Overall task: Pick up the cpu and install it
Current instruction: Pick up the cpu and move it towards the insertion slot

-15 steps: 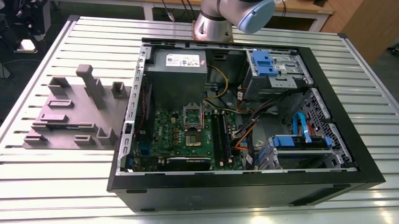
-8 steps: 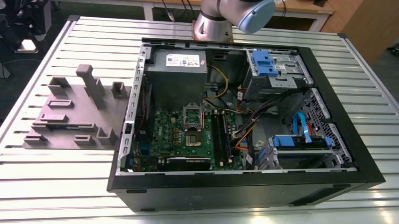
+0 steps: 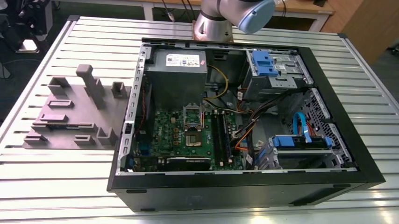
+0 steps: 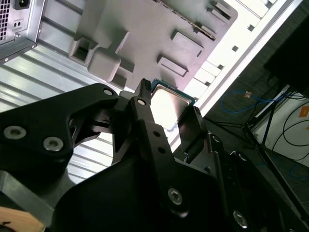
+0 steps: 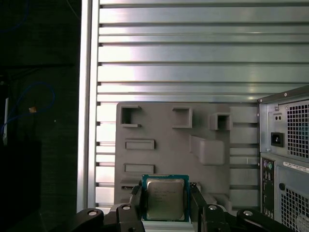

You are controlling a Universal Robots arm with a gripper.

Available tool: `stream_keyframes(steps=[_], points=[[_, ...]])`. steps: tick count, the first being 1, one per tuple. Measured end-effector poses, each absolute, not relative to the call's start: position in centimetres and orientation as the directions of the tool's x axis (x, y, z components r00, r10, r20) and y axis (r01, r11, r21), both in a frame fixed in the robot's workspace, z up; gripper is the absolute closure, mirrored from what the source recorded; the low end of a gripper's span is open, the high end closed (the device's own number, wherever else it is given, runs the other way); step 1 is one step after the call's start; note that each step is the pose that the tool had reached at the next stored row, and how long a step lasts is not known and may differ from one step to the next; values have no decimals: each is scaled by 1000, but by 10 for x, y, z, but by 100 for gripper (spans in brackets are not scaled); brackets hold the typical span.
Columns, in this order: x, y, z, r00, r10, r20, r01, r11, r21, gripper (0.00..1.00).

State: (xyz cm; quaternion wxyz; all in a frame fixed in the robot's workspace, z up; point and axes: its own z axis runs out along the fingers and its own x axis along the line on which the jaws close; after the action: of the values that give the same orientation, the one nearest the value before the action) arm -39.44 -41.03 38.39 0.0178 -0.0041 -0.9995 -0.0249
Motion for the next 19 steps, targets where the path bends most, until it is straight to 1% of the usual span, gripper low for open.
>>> stream_keyframes(steps=[19], points=[[-388, -410, 384, -999, 7, 36, 9, 999, 50, 53]])
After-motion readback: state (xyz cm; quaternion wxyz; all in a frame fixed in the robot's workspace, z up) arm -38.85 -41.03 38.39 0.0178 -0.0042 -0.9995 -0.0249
